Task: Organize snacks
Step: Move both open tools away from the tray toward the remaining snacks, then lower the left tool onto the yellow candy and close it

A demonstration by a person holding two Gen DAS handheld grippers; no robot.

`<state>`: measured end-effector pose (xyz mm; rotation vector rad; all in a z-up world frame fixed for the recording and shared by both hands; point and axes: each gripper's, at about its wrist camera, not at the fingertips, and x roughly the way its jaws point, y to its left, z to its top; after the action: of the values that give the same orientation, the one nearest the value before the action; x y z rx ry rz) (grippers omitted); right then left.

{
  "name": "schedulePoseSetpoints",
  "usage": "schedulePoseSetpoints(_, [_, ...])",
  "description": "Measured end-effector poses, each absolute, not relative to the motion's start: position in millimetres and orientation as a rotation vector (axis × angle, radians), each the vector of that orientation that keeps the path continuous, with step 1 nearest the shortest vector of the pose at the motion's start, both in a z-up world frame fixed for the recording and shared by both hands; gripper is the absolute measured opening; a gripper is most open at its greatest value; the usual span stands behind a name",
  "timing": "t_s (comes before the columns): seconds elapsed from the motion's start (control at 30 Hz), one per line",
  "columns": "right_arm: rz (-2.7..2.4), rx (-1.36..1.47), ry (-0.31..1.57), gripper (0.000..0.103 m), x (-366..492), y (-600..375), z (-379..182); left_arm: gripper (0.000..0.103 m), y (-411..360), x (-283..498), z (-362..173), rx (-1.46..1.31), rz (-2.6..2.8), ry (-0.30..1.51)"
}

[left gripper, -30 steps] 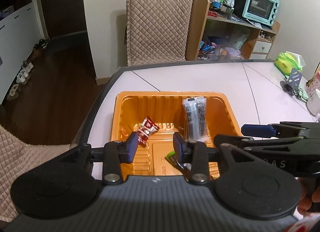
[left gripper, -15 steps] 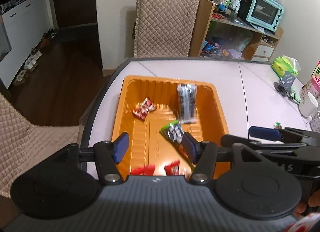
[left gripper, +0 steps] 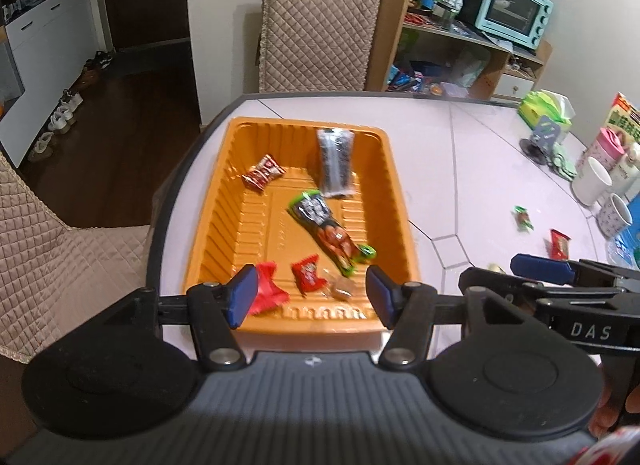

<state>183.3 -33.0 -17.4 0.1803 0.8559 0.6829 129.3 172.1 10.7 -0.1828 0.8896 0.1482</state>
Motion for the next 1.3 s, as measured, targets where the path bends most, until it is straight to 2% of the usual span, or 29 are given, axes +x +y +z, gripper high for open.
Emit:
schedulePoseSetpoints(0.5, [0.524,0.225,0.913,0.082,124.6,-131.5,-30.7,0.059,84.6,99.2,-11.4,-0.167,-0.024,0.956])
schedulePoseSetpoints(1.03, [0.284,0.320,0.948,0.082,104.2,-223.8,-48.6,0.059,-13.2,124.6,-38.0,-0.047,-0.247,0.974])
schedulePoseSetpoints(1.3, [0.180,0.367,0.966,0.082,109.0,-252.1,-61.0,0.058,-34.4,149.5,-56.1,0.032,-0.306,0.965])
